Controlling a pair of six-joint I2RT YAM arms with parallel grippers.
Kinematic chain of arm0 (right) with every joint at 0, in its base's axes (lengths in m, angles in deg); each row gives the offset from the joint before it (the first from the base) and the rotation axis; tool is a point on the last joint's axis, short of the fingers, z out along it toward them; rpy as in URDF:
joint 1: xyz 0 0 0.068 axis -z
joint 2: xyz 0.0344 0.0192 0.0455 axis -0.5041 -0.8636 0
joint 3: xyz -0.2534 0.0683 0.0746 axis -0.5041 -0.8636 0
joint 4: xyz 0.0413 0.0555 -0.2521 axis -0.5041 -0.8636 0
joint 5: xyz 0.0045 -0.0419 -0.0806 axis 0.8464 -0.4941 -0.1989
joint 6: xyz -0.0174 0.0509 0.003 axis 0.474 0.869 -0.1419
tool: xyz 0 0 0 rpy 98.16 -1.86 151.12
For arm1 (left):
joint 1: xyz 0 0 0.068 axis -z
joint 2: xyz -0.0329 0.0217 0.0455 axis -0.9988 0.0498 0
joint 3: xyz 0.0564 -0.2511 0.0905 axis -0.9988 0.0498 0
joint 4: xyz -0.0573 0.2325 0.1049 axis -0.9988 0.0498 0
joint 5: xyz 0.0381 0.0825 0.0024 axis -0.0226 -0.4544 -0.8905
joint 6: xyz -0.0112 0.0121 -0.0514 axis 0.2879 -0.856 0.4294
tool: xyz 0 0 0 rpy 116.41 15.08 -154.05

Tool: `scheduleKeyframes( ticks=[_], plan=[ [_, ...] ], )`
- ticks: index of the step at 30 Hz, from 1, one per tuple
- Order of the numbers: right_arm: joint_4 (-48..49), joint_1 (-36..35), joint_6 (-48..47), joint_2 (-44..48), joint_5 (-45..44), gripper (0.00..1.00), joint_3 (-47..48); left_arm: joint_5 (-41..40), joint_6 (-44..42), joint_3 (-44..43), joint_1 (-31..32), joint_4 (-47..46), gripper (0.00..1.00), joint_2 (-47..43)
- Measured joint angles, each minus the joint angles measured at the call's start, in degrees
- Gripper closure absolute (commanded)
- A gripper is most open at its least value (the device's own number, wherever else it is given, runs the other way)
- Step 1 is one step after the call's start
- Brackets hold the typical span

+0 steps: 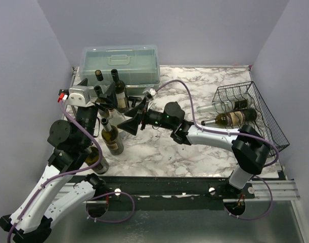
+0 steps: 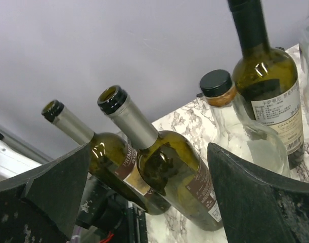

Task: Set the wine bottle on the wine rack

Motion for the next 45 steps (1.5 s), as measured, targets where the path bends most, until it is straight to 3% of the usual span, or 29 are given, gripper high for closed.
scheduleKeyframes(
  ticks=[8, 14, 18, 25, 33, 38, 45],
  plan=[
    [-4.2, -6.1, -13.6, -0.3, -6.8, 0.01, 2.0, 0.0, 0.0, 0.0, 0.0, -0.2, 0.03, 0.0],
    [-4.4, -8.4, -18.6, -3.3, -9.4, 0.04, 6.7, 0.0, 0.0, 0.0, 0.0, -0.2, 0.03, -0.1],
    [-3.5, -9.3, -19.7, -5.2, -9.6, 0.06, 7.5, -0.1, -0.2, 0.5, 0.0, -0.4, 0.03, -0.6],
    [-3.2, -10.5, -20.6, -10.2, -10.5, 0.2, 11.0, -0.1, -0.4, 0.6, 0.0, -0.7, 0.03, -1.3],
    [-3.2, -10.6, -20.3, -13.5, -11.4, 0.22, 15.0, -0.1, -0.4, 1.0, 0.0, -1.4, 0.02, -2.3],
    [-3.2, -10.6, -19.0, -15.4, -11.8, 0.3, 16.6, -0.1, -0.4, 1.5, 0.0, -1.6, 0.02, -2.6],
    [-3.2, -10.6, -17.4, -17.6, -11.9, 0.32, 18.8, -0.1, -0.4, 1.5, 0.0, -1.6, 0.02, -2.8]
  ],
)
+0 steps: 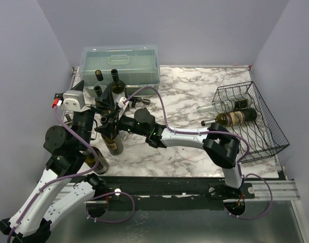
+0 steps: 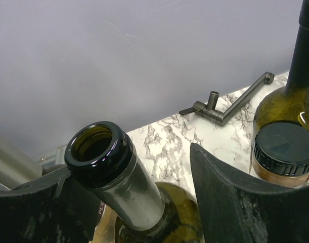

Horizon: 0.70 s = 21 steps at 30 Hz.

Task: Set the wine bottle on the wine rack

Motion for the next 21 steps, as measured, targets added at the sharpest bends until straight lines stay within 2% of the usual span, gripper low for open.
scheduleKeyframes(
  ticks=[3, 11, 16, 21],
  plan=[
    [0.0, 0.0, 0.5, -0.4, 0.0, 0.33, 0.2, 0.0, 0.0, 0.1, 0.0, 0.0, 0.02, -0.3],
    [-0.7, 0.0, 0.9, -0.9, 0.0, 0.47, 0.8, -0.2, 0.0, 1.0, 0.0, -1.1, 0.02, -1.4],
    [-0.9, 0.0, -0.5, -0.7, 0.0, 0.67, 0.7, -0.2, 0.0, 1.0, 0.0, -1.3, 0.02, -1.3],
    [-0.8, 0.1, -0.6, 0.1, -0.2, 0.78, -0.6, -0.3, 0.0, 1.2, 0.0, -1.4, 0.02, -1.3]
  ],
)
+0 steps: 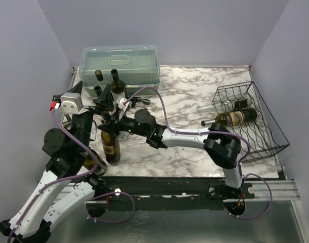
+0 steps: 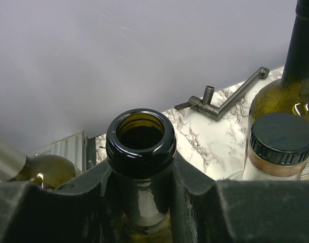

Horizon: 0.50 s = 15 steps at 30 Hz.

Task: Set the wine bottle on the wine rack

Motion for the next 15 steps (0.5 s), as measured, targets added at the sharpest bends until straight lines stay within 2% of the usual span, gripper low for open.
scheduleKeyframes(
  ticks=[8, 15],
  plan=[
    [-1.3, -0.2, -1.3, 4.0, -0.7, 0.8, -4.1, 0.0, 0.0, 0.5, 0.0, -0.6, 0.02, 0.5],
    [-4.3, -0.2, -6.8, 10.1, -6.7, 0.96, -9.6, -0.2, 0.0, 0.7, 0.0, -0.8, 0.02, 1.0]
  ],
)
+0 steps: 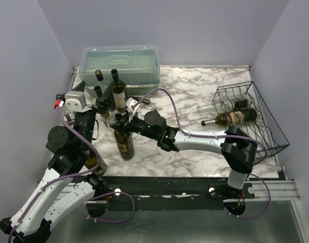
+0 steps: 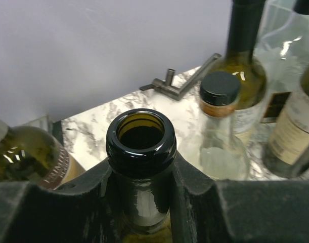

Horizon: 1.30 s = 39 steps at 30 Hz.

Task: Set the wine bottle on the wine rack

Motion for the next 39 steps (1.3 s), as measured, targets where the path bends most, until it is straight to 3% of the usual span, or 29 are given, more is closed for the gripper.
scheduleKeyframes(
  ticks=[2, 12, 19, 29, 33, 39],
  plan=[
    [-0.9, 0.0, -1.7, 1.2, -2.0, 0.99, -0.8, -0.1, 0.0, 0.1, 0.0, 0.0, 0.02, 0.2],
    [-9.0, 0.0, -15.3, 9.2, -12.0, 0.99, -5.7, -0.3, -0.1, 0.3, 0.2, -0.3, 0.02, 0.9],
    [-29.6, 0.0, -28.5, 15.4, -13.8, 0.99, -4.6, -0.4, -0.2, 0.7, 0.8, -0.4, 0.02, 1.1],
    [-60.3, 0.0, -36.5, 15.6, -18.7, 0.99, -1.8, -0.9, -1.5, 1.4, 3.0, -1.4, 0.02, 1.1],
    [-69.3, 0.0, -41.5, 15.9, -18.9, 0.99, -2.1, -1.0, -1.6, 1.5, 3.1, -1.6, 0.02, 1.1],
    [-75.5, 0.3, -45.1, 16.2, -18.3, 0.99, -4.2, -1.0, -1.5, 1.5, 3.1, -1.6, 0.02, 1.0]
  ],
)
